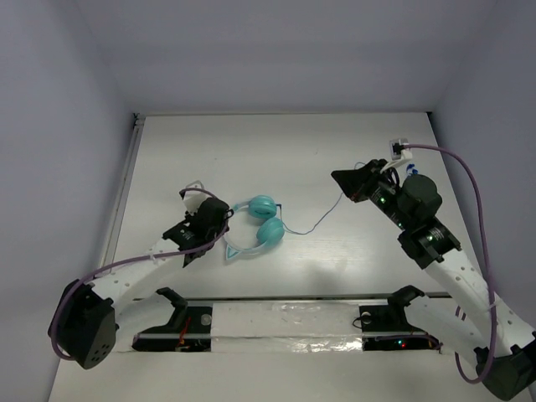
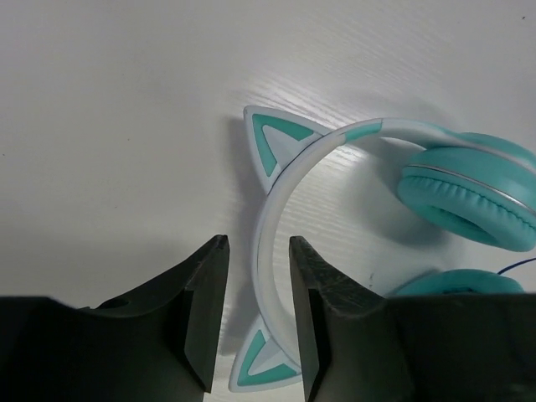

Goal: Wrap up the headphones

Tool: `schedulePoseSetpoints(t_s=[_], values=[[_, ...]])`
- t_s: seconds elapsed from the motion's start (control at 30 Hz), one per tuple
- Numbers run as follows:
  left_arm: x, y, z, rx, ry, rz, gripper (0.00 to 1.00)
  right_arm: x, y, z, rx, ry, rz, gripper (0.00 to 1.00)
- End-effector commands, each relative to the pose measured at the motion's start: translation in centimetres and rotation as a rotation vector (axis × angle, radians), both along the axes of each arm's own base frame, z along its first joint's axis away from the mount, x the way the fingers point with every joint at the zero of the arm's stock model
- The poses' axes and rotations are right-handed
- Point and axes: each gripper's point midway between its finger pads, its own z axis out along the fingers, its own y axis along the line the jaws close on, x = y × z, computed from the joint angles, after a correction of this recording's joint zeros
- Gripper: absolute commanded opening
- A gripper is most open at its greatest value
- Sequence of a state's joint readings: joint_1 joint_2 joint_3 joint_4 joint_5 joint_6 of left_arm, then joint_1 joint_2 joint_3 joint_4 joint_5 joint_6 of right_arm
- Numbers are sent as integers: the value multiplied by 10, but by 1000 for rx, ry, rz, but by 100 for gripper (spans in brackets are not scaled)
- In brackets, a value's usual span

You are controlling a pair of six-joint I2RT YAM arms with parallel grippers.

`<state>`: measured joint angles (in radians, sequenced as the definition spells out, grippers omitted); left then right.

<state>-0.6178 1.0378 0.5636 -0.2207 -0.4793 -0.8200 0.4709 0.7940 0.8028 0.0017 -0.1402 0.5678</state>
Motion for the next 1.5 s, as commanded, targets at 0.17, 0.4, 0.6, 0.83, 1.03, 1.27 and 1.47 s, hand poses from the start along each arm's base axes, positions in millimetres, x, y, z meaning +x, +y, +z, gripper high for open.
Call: schedulePoseSetpoints(t_s=[0.17, 0.4, 0.6, 0.83, 1.03, 1.27, 1.47], values=[[0, -6, -33, 19, 80, 17, 40, -4, 9, 2, 15, -23, 56, 37], [4, -16, -53, 32, 118, -26, 33, -3, 10, 0, 11, -16, 64, 37], [17, -13, -55, 102, 109, -22, 12, 0, 12, -3, 11, -9, 65, 37], [49, -18, -38, 199, 58, -28, 17, 2, 9, -4, 11, -3, 43, 36], [51, -12, -41, 274, 79, -42, 41, 4, 7, -4, 15, -4, 23, 36], [34, -24, -53, 167, 114, -91, 42, 5, 8, -7, 20, 3, 27, 36], [22, -30, -76, 119, 170, -115, 37, 4, 9, -6, 31, 1, 32, 36]])
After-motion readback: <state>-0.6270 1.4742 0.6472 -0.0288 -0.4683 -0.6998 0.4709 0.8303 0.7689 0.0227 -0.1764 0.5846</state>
